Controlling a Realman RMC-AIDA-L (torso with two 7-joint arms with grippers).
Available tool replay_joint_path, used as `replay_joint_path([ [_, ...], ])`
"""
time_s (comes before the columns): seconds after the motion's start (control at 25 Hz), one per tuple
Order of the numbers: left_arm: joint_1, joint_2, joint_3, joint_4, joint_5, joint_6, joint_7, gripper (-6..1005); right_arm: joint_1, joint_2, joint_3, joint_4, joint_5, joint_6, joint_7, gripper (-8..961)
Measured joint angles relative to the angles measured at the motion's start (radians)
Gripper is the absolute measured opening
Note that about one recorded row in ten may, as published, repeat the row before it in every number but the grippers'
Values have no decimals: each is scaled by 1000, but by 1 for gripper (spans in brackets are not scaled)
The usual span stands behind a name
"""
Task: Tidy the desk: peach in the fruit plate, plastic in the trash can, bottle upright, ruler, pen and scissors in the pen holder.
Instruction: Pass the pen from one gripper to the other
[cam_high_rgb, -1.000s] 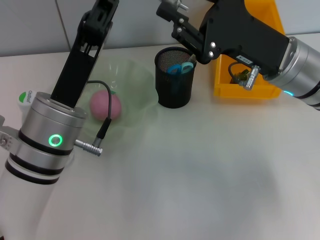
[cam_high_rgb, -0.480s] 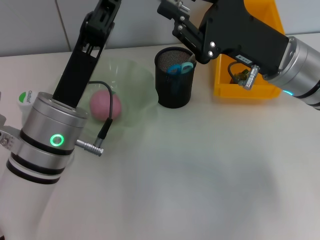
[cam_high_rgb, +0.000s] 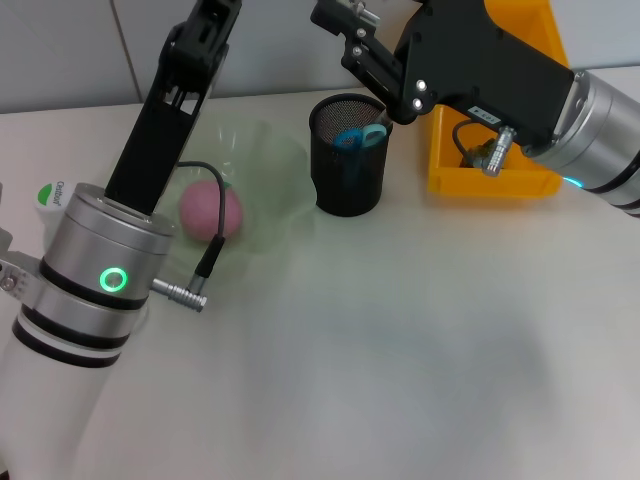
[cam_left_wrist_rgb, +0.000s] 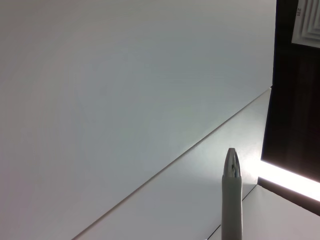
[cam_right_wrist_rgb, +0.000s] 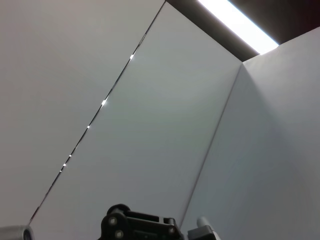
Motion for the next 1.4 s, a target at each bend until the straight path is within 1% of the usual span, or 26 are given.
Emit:
replay_joint_path([
  [0.24, -1, 0, -1, 0, 0, 0, -2, 127, 1, 0, 0, 2, 0, 2, 0, 300],
  [0.8, -6, 0, 0, 0, 0, 0, -3, 127, 2, 0, 0, 9, 0, 2, -3, 168],
  [1.4, -15, 0, 2, -1, 3, -1, -1, 127, -4, 0, 1, 12, -4, -7, -41, 129],
])
